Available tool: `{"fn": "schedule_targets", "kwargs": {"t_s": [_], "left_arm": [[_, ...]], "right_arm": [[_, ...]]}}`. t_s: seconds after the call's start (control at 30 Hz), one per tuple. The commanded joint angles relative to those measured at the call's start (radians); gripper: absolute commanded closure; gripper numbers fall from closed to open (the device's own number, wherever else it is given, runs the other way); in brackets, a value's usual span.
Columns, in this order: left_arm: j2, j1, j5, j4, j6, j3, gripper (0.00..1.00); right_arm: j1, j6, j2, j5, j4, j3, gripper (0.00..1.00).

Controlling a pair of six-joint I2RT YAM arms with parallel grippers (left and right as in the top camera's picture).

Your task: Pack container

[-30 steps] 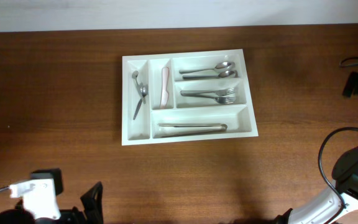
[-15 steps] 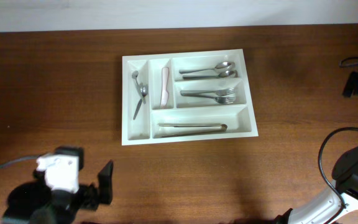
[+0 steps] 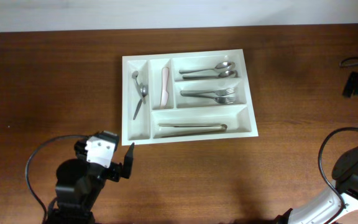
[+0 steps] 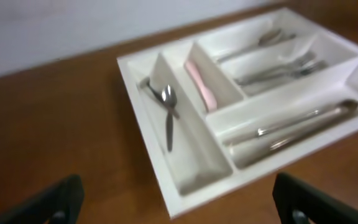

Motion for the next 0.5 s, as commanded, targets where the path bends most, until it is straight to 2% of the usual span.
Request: {"fn": "schedule_targets", "kwargs": {"t_s": [0.0, 0.2, 0.47], "left_arm": [[-0.128, 0.086, 0.147, 0.088, 0.064, -0.144, 0.01], [-0.285, 0.133, 0.156, 0.170, 0.064, -0.293, 0.01], [-0.401, 0.133, 0.153, 0.286, 0.055, -0.411, 0.01]], "right_arm": [[0.003, -0.003, -0.003, 0.002, 0.001, -0.003, 0.01], [0.003, -0.003, -0.003, 0.002, 0.001, -0.003, 0.01], [0.003, -0.003, -0.003, 0.002, 0.001, -0.003, 0.01]]}}
